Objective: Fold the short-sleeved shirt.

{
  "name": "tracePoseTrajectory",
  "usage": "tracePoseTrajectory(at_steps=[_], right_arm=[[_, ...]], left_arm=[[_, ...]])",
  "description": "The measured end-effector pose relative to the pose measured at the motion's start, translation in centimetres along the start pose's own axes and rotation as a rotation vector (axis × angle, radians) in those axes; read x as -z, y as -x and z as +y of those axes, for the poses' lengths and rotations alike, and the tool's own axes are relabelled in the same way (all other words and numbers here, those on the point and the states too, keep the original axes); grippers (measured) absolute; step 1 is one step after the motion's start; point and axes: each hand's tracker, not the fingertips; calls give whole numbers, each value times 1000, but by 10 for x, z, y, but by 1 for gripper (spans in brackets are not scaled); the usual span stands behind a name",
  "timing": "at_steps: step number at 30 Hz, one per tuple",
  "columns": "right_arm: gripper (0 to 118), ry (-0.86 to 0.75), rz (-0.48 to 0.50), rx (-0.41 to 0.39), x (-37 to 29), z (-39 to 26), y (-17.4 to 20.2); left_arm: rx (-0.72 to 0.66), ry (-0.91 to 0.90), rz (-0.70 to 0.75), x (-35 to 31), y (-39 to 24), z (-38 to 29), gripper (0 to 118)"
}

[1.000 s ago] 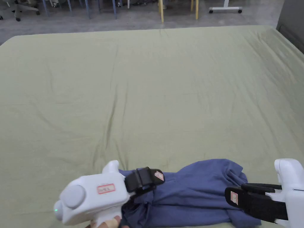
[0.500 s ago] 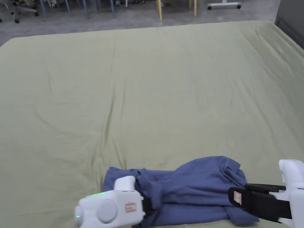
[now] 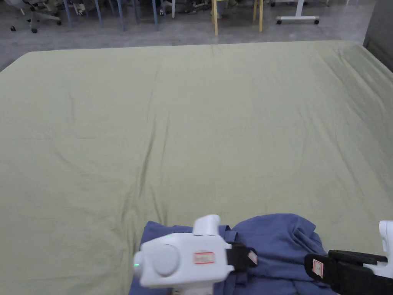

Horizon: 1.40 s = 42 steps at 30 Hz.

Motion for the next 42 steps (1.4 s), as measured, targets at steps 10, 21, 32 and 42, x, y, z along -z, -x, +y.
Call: tracePoseTrajectory(at_steps=[10,21,32,42], right_arm=[[3,-5,41,-18,9,2,10],[3,38,59,-50,17,2,20],[3,58,62,-70,23,0,30],[3,48,47,-89,19,4,30]], left_arm=[[-99,-96,226,-129,142,23,118],[-292,-164,-213,-95,204,21,118],[-322,-133,-130,-67,203,9,7],[-373,-304,-108,-170,201,17,7]])
